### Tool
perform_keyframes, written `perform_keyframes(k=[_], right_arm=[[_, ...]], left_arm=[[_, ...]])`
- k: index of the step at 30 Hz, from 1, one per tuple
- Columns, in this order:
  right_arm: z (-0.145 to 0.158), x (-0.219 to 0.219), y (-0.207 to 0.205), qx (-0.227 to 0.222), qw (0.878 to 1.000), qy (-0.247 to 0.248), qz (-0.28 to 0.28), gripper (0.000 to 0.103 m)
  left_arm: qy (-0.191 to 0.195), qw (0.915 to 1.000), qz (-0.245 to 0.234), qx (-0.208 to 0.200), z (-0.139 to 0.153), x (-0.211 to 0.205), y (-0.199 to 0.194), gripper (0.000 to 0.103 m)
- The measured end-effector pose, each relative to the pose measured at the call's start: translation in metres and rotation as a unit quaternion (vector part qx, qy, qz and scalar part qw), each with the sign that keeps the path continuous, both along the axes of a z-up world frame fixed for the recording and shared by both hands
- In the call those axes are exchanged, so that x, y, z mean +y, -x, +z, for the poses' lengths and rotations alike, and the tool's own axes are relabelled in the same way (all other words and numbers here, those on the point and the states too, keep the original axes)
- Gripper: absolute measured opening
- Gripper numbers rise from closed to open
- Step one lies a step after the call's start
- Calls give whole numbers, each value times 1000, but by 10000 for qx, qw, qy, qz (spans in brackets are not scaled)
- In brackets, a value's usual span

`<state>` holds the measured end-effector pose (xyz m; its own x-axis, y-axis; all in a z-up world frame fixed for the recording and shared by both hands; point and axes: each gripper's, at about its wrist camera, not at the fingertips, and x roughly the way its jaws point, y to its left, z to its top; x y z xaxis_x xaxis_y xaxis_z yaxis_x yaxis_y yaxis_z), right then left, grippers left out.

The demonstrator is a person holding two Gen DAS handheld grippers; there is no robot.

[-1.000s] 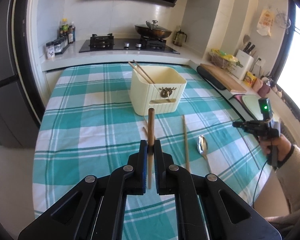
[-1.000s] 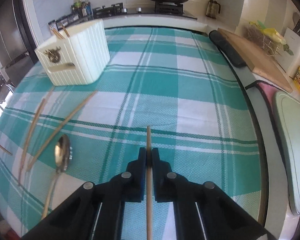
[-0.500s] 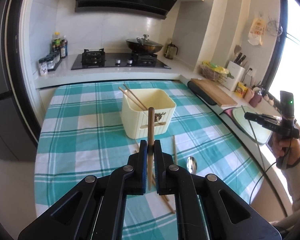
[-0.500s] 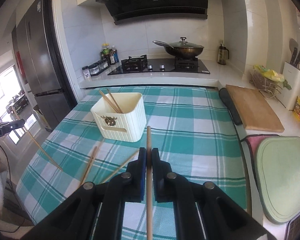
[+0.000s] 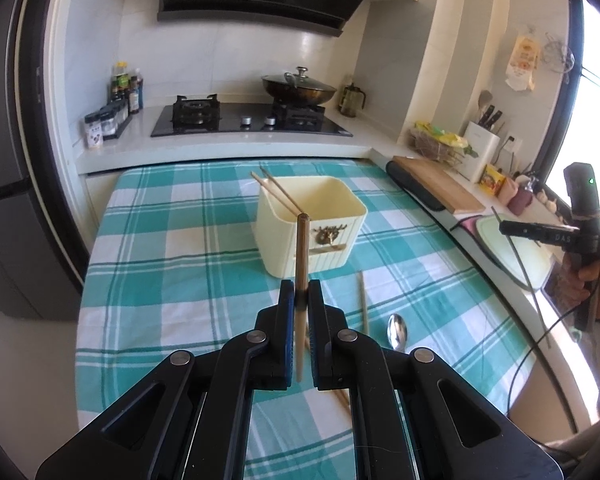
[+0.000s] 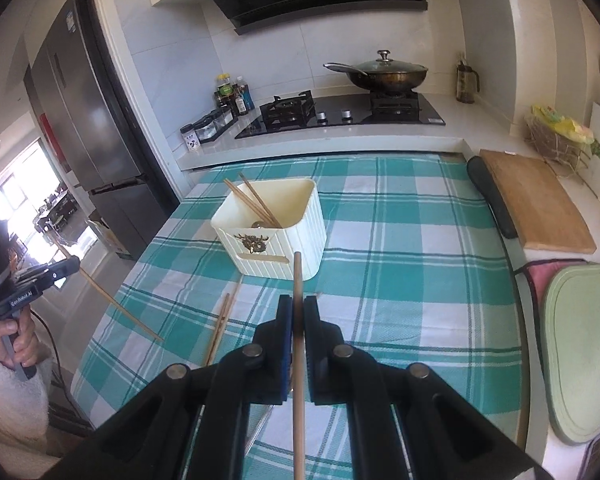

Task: Organize utensils
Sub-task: 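Lift both chopsticks and carry them over the cream caddy, then open both tools to drop the chopsticks into the caddy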

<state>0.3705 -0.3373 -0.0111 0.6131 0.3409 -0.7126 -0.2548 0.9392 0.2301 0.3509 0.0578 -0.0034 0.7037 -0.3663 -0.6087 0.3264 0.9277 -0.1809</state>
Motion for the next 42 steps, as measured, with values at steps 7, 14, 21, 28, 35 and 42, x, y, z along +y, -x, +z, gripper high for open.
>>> perform_keyframes(k=[7,14,21,28,35,42], right_arm=[[-2,-6,3,167,9997,113,-109,6],[11,3,4,-364,9988,301,-117,6],[53,17,-31,-1008,9945,171,-209,6],[105,40,-74,-1829,9829,85,-198,6],[84,75,-129,-1790,9838,124,-37,6],[14,105,-194,-392,9977,542,137,6]], left_arm=[[12,10000,-13,53,-4,-1,-3,5],[103,9999,-77,-39,7,-7,-7,5],[459,9981,-140,-389,59,-10,-34,5],[603,9917,-49,-1135,111,-31,-79,5],[196,9902,284,-1356,87,-64,-150,5],[170,9989,373,-206,14,-74,-224,5]])
